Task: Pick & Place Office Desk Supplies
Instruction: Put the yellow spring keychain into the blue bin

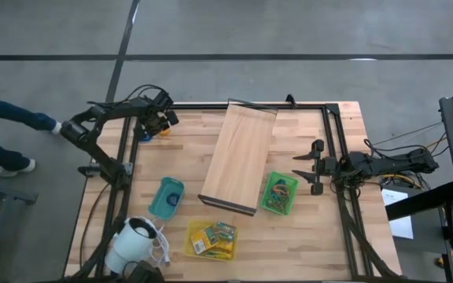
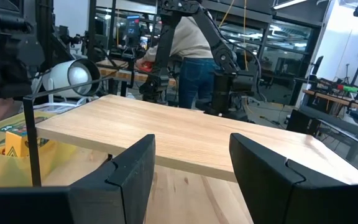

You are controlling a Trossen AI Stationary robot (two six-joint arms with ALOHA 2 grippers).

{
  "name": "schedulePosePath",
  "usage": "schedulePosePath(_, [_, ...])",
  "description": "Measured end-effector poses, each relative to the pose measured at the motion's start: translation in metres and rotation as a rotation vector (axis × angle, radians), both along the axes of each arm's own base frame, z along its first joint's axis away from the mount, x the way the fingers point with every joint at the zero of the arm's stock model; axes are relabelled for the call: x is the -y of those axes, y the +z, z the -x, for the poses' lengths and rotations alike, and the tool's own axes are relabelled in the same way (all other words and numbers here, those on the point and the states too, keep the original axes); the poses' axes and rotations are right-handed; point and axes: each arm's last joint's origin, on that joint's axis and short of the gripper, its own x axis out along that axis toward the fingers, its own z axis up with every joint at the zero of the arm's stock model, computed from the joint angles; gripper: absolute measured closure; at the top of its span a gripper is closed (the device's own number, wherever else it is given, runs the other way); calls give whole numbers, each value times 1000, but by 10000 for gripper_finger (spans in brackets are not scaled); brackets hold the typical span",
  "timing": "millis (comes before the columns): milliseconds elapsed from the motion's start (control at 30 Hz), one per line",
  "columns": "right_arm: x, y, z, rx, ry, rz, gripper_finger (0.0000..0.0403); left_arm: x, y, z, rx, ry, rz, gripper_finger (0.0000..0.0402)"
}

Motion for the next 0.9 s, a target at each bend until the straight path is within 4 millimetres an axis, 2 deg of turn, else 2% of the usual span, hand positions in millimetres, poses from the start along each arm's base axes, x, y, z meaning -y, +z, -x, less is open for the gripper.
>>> schedulePosePath(433, [0,0,0,0,0,0,197,16,-1,7,-51,41,169,284])
schedulePosePath(733, [0,0,0,0,0,0,197,18,-1,-4,-53,-34,123,284])
schedulePosePath(900, [0,0,0,0,0,0,197,20,-6,-2,-56,-38,112,284])
